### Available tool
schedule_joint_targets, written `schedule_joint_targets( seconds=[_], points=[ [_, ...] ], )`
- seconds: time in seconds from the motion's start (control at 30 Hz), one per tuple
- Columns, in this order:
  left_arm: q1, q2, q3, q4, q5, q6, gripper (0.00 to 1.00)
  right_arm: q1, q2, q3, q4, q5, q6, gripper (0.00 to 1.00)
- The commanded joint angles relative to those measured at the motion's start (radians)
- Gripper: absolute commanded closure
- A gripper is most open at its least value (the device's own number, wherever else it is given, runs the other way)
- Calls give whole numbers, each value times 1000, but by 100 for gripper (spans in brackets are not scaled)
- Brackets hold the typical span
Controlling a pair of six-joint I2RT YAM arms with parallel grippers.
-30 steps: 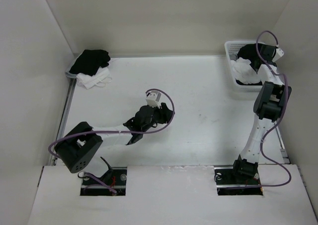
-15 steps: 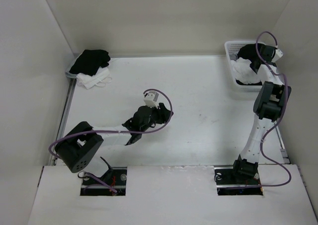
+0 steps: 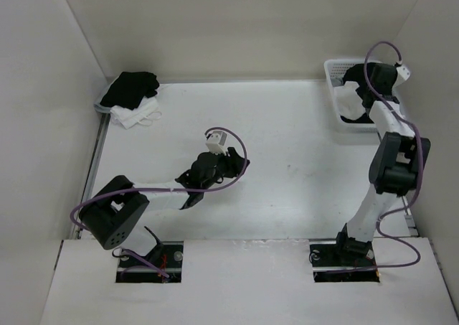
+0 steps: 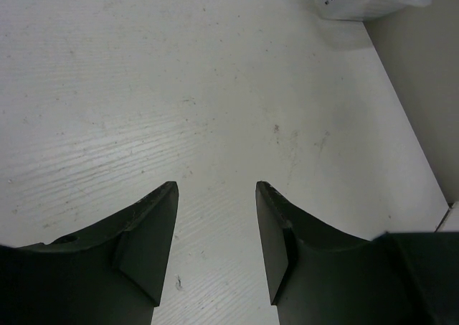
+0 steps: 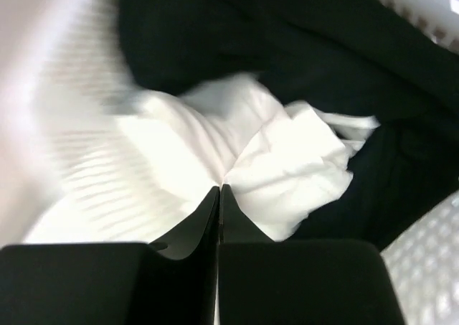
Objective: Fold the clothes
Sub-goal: Grab the tank top from the pile, then move the tank top to the center of the board
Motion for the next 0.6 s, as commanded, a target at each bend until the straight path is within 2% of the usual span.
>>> schedule_joint_targets(
  seconds=[0.0, 0.1, 0.2, 0.33, 0.37, 0.4, 0.47, 0.5, 0.57],
  points=[
    [21, -5, -14, 70, 24, -36, 54, 128, -362, -75, 235, -21, 12, 100],
    [47, -44, -19, 61, 24, -42, 54, 210, -487, -115, 255, -35, 3, 100],
    [103, -158, -39, 15, 16, -73, 55, 355, -645, -187, 255, -48, -16, 99],
    [201, -337, -62, -120, -1, -114, 54, 619, -808, -493, 287, -48, 35, 91],
    [235, -389, -74, -164, -1, -128, 53, 704, -827, -602, 312, -35, 70, 85],
    [272, -444, -89, -215, -3, -140, 51, 790, -832, -712, 349, -27, 106, 71],
    [333, -538, -122, -310, -9, -152, 51, 903, -829, -849, 364, -27, 140, 52],
    [349, -564, -132, -342, -16, -151, 51, 941, -846, -907, 343, -15, 159, 49],
    [358, -592, -148, -390, -39, -137, 51, 969, -881, -978, 321, 7, 191, 50]
  ],
)
